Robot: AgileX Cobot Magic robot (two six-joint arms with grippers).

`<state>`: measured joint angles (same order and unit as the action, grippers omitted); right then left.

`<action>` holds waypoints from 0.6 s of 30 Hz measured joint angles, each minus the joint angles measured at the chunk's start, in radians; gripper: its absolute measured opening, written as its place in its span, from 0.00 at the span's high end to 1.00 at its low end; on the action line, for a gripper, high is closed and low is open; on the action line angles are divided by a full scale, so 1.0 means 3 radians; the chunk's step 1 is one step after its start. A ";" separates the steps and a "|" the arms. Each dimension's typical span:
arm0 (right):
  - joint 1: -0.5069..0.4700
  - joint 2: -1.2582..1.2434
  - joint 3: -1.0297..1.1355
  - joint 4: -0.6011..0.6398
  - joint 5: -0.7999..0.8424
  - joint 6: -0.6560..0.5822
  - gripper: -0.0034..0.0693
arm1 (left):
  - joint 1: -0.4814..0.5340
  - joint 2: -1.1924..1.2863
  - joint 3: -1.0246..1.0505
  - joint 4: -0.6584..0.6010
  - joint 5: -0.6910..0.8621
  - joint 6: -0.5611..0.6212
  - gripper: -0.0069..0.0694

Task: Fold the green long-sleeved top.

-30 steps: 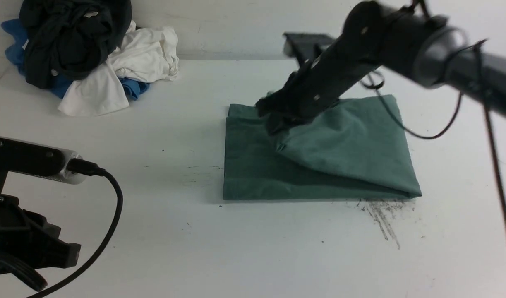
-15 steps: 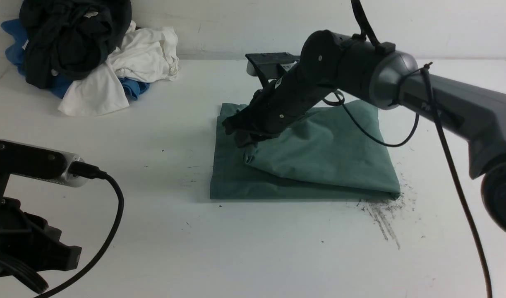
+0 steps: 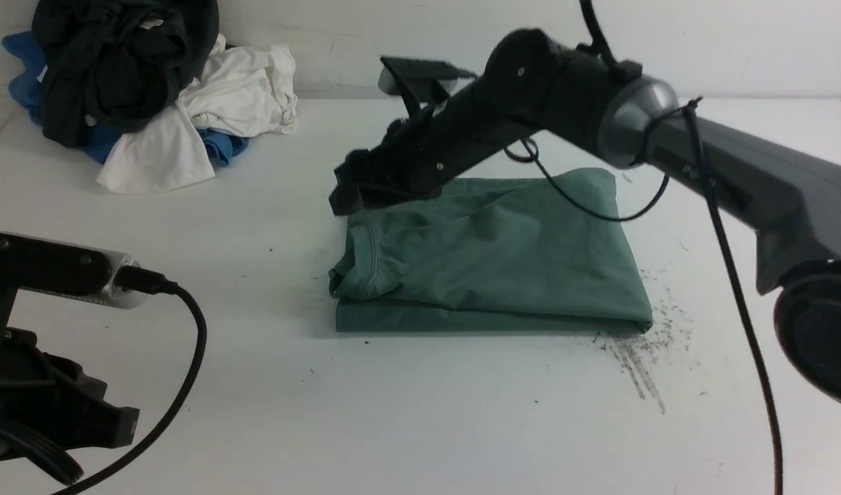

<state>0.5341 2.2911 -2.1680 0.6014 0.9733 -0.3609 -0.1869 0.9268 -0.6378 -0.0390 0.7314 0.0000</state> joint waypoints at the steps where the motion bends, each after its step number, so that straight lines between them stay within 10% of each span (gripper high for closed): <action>1: 0.0000 -0.0036 -0.0094 -0.0078 0.0096 -0.0007 0.44 | 0.0000 0.0000 0.0000 -0.0001 0.0000 0.0000 0.92; 11: 0.0032 0.0311 -0.0130 -0.0358 0.0593 -0.0010 0.93 | 0.0000 0.0000 0.0000 -0.0008 -0.0012 0.0000 0.92; 18: 0.0083 0.0230 -0.0167 -0.0824 0.0879 -0.0155 0.97 | 0.0000 -0.0162 0.0000 -0.0010 0.0006 0.0059 0.92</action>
<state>0.5589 2.3600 -2.2183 0.3543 1.2370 -0.4074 -0.1869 0.8781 -0.6378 -0.0420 0.7333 0.0176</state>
